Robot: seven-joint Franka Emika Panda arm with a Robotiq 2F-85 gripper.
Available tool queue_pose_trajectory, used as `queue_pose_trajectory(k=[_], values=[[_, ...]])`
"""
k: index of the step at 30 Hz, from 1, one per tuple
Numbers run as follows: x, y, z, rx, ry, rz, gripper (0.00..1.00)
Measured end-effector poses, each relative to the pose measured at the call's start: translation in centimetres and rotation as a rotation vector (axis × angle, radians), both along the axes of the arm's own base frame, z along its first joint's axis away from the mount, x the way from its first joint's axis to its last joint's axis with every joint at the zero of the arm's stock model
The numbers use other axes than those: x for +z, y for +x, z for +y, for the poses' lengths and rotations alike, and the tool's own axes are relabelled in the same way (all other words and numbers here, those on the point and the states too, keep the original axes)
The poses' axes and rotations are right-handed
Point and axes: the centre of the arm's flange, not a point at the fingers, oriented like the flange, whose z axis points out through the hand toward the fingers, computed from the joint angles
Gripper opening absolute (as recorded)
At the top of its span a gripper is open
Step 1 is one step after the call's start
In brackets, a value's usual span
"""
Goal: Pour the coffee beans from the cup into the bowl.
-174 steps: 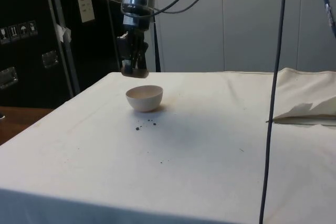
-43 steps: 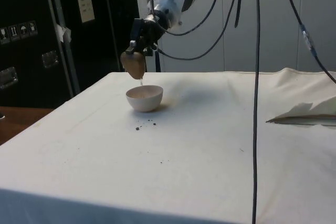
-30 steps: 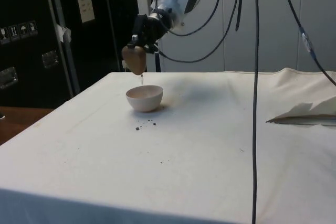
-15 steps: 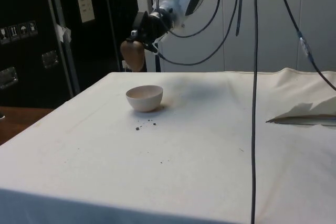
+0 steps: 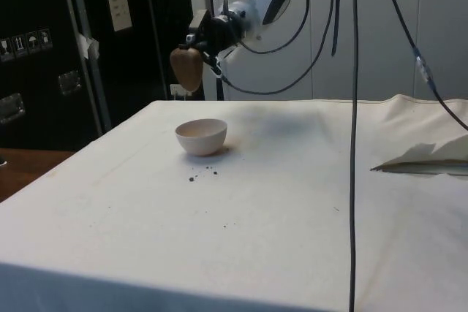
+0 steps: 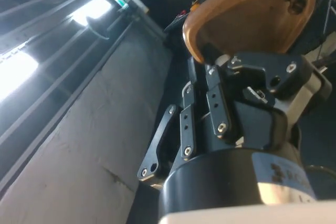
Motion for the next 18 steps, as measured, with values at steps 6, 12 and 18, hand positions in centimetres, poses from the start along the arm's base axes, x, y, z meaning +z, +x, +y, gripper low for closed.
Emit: queue_pose_trajectory(k=[6, 12, 18], values=[[0.01, -0.14, -0.61, -0.008, 0.039, -0.008, 0.0], [0.0, -0.27, -0.89, -0.014, 0.08, -0.01, 0.0], [-0.22, -0.38, -0.95, -0.017, 0.114, -0.009, 0.0]])
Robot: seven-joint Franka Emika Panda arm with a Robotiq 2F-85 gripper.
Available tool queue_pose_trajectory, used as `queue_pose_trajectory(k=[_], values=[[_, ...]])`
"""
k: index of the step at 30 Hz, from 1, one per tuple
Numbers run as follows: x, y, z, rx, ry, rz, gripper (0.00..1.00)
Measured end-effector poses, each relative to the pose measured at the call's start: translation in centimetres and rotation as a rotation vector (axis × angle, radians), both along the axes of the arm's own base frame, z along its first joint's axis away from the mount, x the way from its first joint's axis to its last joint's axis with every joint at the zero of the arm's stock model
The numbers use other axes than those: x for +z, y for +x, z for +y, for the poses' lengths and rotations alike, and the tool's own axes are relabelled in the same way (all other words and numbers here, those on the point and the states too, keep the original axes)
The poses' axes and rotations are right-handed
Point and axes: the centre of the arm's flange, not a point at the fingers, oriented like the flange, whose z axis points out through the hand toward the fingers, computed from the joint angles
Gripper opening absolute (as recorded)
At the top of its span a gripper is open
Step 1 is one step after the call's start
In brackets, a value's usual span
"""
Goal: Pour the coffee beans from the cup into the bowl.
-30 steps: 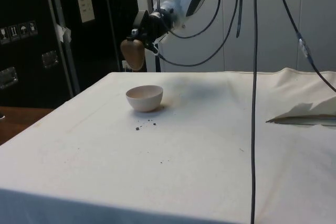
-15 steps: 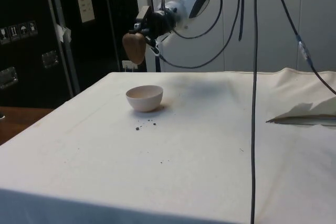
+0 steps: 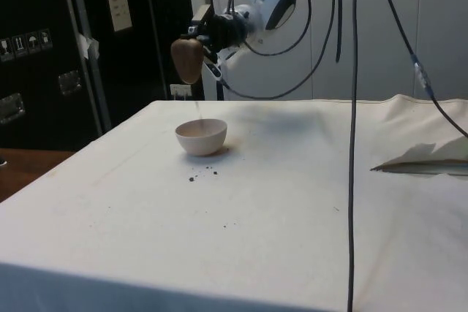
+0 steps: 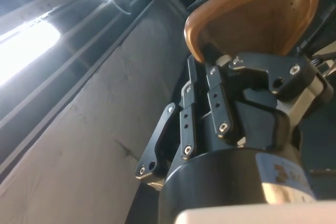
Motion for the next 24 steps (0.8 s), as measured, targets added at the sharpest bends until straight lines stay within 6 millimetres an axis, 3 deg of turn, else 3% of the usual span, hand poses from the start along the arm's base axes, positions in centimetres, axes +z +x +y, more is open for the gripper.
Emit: queue_pose_trajectory(k=[24], values=[[-0.14, -0.12, 0.19, 0.003, 0.033, -0.02, 0.0]])
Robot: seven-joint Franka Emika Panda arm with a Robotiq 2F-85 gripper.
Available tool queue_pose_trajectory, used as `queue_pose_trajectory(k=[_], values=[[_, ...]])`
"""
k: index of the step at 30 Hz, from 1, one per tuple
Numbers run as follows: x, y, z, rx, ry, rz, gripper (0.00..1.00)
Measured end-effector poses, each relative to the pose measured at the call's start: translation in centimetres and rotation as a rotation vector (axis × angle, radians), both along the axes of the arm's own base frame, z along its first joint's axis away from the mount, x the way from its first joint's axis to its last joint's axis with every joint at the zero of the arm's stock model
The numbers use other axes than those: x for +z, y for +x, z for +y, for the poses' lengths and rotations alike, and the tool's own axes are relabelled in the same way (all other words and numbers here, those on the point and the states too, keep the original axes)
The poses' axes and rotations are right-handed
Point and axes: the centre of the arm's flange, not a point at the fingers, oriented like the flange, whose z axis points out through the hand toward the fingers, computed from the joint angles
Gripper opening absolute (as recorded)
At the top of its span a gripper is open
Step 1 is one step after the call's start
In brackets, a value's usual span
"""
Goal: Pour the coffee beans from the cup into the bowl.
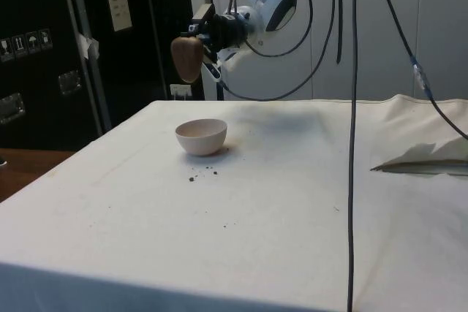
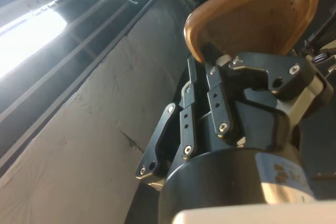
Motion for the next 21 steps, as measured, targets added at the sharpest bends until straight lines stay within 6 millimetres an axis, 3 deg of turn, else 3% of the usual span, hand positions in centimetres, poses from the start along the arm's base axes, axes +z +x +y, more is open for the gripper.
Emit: queue_pose_trajectory(k=[21], values=[[-0.12, 0.02, 0.28, 0.002, -0.003, -0.015, 0.0]])
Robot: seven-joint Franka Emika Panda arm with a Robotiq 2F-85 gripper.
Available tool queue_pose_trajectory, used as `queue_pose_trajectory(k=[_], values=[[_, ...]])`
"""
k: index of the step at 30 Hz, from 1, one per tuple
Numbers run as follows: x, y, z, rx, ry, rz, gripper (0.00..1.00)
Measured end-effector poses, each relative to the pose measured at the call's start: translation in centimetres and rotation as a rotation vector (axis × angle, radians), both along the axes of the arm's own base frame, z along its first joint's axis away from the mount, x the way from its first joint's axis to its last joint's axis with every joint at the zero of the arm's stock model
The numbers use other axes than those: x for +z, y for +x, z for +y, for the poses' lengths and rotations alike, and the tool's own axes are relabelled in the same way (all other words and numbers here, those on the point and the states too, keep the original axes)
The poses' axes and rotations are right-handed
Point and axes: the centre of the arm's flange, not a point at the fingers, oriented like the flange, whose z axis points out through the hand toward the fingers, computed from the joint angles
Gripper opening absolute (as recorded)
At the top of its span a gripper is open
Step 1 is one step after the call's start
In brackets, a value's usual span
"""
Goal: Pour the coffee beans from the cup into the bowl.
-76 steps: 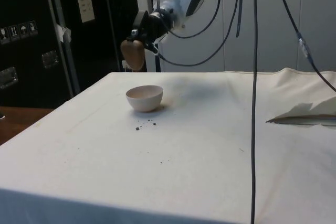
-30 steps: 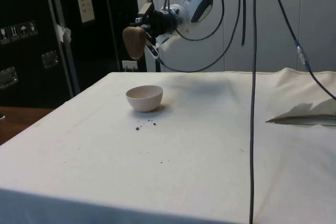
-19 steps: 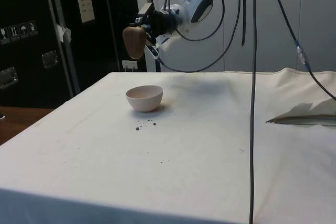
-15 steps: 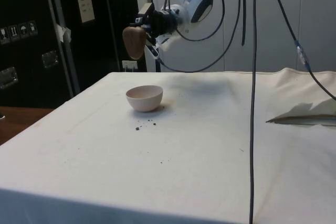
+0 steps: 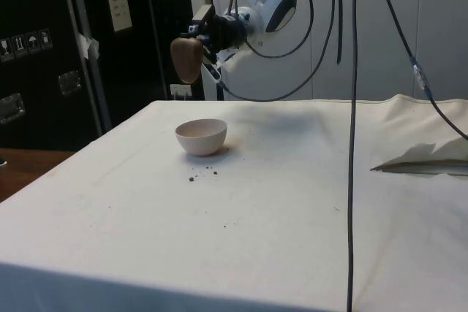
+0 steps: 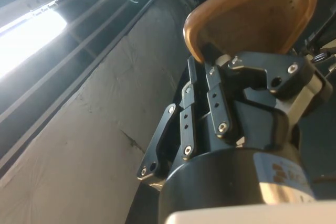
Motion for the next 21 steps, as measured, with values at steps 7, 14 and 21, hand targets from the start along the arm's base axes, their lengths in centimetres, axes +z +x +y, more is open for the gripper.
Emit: queue_pose_trajectory(k=[7, 14, 21], values=[[-0.1, 0.0, 0.3, 0.003, 0.0, -0.004, 0.0], [-0.3, 0.4, 1.3, 0.018, -0.009, -0.016, 0.0], [-0.3, 0.6, 1.9, 0.031, -0.029, -0.026, 0.0]])
